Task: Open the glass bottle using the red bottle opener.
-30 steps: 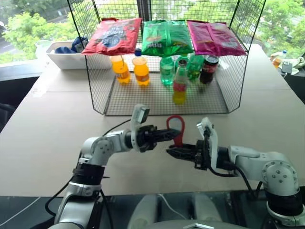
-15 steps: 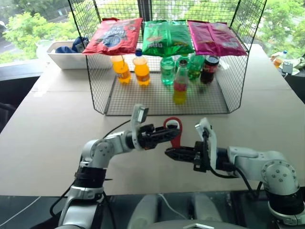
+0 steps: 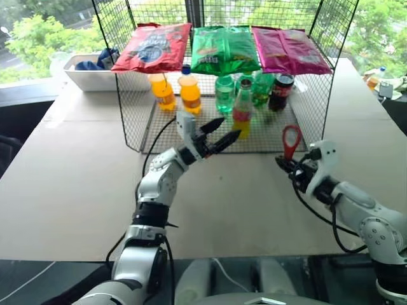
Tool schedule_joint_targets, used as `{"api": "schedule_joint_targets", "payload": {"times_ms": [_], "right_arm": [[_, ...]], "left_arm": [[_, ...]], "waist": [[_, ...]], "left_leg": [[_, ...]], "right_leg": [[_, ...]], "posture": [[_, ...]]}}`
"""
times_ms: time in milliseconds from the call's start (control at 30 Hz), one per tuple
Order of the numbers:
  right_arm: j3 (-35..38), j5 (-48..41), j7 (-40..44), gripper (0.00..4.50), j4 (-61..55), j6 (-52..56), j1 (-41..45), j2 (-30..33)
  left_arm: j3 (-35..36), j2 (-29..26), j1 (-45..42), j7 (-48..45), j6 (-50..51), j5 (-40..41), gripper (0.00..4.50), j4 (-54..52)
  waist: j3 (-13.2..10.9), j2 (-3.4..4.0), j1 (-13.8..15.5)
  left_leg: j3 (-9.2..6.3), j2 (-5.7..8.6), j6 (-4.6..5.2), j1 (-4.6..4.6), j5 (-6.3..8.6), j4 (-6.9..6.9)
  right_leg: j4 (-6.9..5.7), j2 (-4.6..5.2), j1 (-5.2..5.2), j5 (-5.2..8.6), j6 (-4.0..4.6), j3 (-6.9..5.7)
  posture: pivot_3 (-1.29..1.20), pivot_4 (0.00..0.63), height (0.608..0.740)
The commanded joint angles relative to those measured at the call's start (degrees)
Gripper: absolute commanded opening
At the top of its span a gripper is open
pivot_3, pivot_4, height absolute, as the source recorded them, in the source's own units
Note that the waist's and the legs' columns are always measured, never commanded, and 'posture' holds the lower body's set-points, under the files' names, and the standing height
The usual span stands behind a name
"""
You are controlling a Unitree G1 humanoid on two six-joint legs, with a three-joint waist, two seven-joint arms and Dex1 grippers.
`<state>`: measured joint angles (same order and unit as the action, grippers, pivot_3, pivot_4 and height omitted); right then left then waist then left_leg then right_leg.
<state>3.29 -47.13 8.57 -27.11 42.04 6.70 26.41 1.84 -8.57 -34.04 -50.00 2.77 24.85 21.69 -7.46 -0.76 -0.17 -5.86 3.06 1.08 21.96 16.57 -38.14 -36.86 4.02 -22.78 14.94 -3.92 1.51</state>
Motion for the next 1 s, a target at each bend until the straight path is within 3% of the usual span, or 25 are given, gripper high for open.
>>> {"api": "schedule_joint_targets", "payload": {"times_ms": [33, 167, 400, 733, 1000], "right_arm": [[0.48, 2.81, 1.49, 0.00, -1.05, -2.94, 0.83, -1.08], [0.53, 6.79, 1.81, 0.00, -0.68, -6.04, 1.52, -3.05], [0.39, 11.62, 2.16, 0.00, -0.77, -7.33, 2.23, -3.73], [1.96, 13.56, 1.18, 0.00, -3.09, -6.51, 1.73, -5.30], [4.06, 13.73, -0.55, 0.00, -6.77, -4.45, -0.05, -5.39]], "left_arm": [[-0.23, 0.82, -2.86, 1.36, -10.75, -4.95, 4.47, 5.10], [-1.00, 1.78, -8.58, 8.30, -21.56, -12.95, 4.47, 16.99], [-0.87, 5.72, -16.33, 15.41, -30.45, -18.23, 4.47, 32.36], [-2.02, 7.63, -24.00, 23.23, -33.87, -24.29, 4.47, 44.49], [-3.17, 8.76, -28.63, 31.56, -30.10, -28.68, 4.47, 50.28]], "waist": [[0.00, 0.00, -0.03], [0.00, -0.01, -0.03], [-0.02, -0.03, 0.10], [-0.03, -0.05, -0.47], [-0.03, -0.05, -0.45]], "left_leg": [[0.00, 0.02, 0.01, 0.03, 0.00, -0.01], [0.00, 0.07, 0.04, 0.02, 0.01, -0.10], [-0.07, 0.31, 0.08, 0.03, 0.03, -0.15], [-0.08, 0.34, 0.08, -0.01, 0.02, -0.18], [-0.10, 0.40, 0.08, 0.02, 0.02, -0.17]], "right_leg": [[0.02, 0.01, 0.00, 0.00, 0.00, 0.00], [-0.03, 0.01, 0.02, -0.01, -0.02, -0.01], [-0.07, 0.02, 0.06, -0.01, -0.03, -0.07], [-0.17, 0.01, 0.07, 0.00, -0.04, -0.07], [-0.17, 0.04, 0.06, 0.00, -0.04, -0.08]], "posture": [[0.00, 0.150, 0.740], [0.00, 0.150, 0.740], [0.00, 0.150, 0.740], [0.00, 0.150, 0.740], [0.00, 0.150, 0.740]]}}
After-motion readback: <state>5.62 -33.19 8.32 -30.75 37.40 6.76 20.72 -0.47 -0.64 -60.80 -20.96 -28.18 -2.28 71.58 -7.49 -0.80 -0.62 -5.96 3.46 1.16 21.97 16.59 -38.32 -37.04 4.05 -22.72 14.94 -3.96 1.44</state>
